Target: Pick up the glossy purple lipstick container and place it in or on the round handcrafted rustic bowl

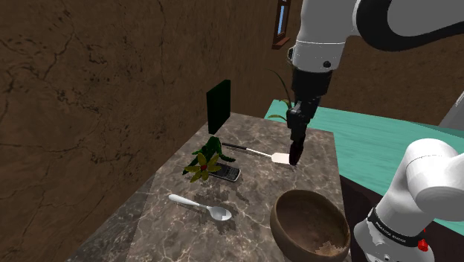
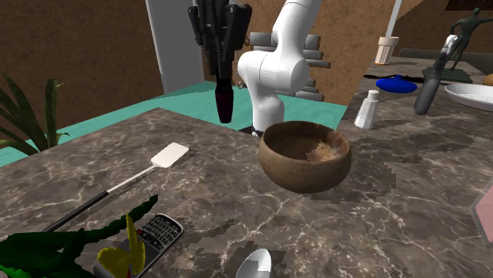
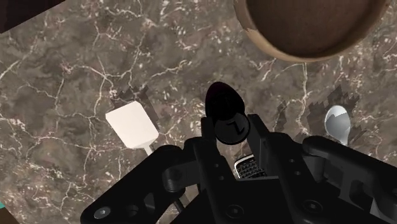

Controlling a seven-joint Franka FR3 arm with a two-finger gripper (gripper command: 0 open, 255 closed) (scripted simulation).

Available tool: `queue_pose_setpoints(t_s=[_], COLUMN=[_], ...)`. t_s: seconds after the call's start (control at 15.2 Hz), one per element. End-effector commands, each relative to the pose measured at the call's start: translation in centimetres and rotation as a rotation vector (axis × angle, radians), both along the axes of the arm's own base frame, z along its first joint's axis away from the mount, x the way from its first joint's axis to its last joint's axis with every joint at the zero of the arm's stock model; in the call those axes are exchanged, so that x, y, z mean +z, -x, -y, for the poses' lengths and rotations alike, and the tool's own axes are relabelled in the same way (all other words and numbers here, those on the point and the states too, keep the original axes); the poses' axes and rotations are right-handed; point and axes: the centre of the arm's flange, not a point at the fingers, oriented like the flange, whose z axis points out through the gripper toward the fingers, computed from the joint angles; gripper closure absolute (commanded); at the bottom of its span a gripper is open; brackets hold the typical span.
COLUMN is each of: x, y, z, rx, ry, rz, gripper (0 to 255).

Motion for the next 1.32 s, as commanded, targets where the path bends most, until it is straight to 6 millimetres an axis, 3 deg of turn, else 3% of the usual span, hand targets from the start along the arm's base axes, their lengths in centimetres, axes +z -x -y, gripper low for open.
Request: queue_pose_setpoints(t_s=[0.0,0.53,1.25], x=[1.0,4.8,9.3], y=[0.0,0.0,9.7], z=[0.3,0.3,-9.5], rx=[0.000,0.000,0.000], ry=[0.000,0.000,0.000], rz=[0.000,0.000,0.000], gripper=[255,255,255])
